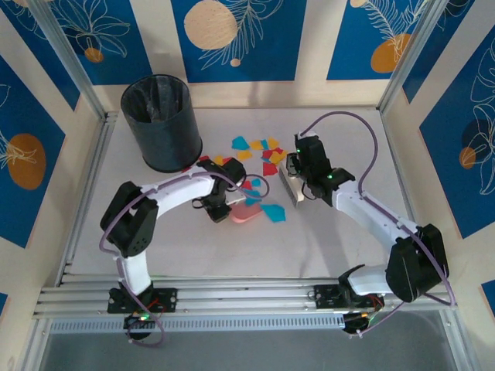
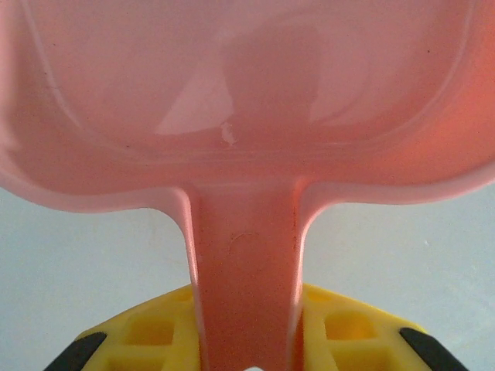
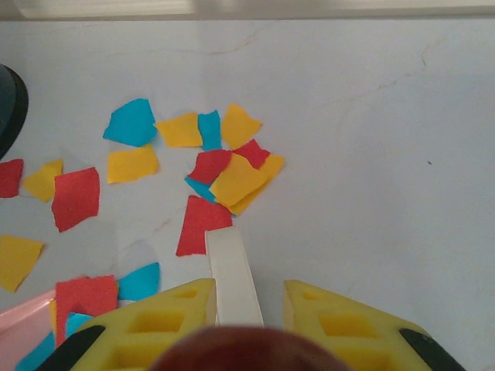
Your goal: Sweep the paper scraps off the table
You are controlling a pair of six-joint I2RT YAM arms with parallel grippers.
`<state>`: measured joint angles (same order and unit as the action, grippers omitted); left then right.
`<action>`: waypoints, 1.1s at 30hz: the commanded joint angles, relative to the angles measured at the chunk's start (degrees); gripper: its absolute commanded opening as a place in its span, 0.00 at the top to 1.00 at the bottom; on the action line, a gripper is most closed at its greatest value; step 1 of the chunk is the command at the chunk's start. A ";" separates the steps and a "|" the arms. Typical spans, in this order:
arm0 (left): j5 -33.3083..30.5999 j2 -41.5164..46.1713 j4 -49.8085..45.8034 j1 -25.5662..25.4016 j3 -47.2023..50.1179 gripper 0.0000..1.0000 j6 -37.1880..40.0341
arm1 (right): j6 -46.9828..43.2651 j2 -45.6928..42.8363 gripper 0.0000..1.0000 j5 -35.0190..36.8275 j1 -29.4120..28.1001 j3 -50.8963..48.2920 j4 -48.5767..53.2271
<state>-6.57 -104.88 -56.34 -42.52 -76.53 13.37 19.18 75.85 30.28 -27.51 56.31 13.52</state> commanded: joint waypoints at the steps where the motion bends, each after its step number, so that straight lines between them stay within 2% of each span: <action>1: -1.34 1.64 -4.60 -0.54 2.35 1.00 -1.50 | 2.10 -2.97 1.00 1.59 0.17 -1.33 1.93; 10: 1.52 6.49 -5.41 -1.99 8.67 1.00 -3.59 | 9.05 -6.12 1.00 4.58 -2.54 -4.90 7.81; 15: 3.48 8.22 -4.73 -3.86 10.79 1.00 -3.66 | 11.92 -6.29 1.00 3.42 -3.40 -6.62 6.90; 22: 4.21 4.31 -3.36 -5.31 8.54 1.00 -3.10 | 14.73 -4.09 1.00 1.91 -4.40 -6.62 4.21; 33: 6.54 0.35 -0.94 -5.38 4.69 1.00 -1.59 | 13.65 -1.14 1.00 -3.53 -4.47 -5.61 1.53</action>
<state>-2.55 -102.78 -56.62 -47.07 -70.39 10.46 32.73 73.01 30.35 -31.55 50.65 13.10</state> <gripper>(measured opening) 0.249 0.262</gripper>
